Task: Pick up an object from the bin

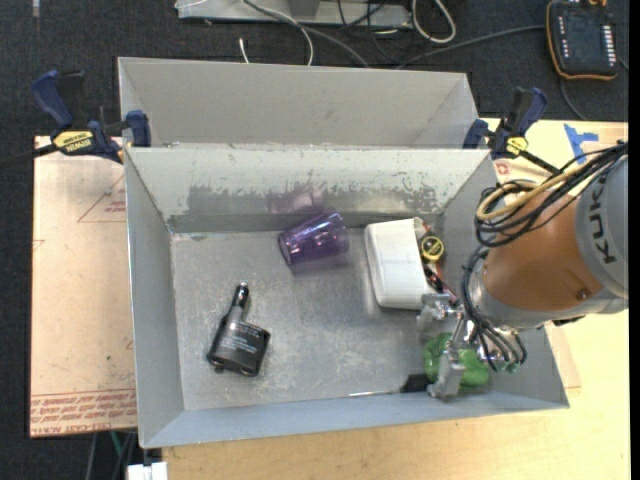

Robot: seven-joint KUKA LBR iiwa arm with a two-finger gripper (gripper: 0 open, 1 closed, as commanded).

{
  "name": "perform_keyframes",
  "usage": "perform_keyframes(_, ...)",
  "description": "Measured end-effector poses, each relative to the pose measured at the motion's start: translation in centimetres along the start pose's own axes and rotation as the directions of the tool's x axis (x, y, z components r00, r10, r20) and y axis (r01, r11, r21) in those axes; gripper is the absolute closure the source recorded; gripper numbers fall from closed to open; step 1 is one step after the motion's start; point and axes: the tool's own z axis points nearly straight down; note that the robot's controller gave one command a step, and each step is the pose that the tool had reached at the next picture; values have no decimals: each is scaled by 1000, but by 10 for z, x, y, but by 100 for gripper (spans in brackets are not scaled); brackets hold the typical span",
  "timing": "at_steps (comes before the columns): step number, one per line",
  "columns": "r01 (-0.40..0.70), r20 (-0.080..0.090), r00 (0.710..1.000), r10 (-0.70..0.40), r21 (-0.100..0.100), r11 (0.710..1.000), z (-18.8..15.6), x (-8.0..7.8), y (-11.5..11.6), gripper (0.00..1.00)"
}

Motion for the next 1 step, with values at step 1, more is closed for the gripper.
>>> perform_keyframes(1,86,16,996,-86,3,996,-73,3,7,0)
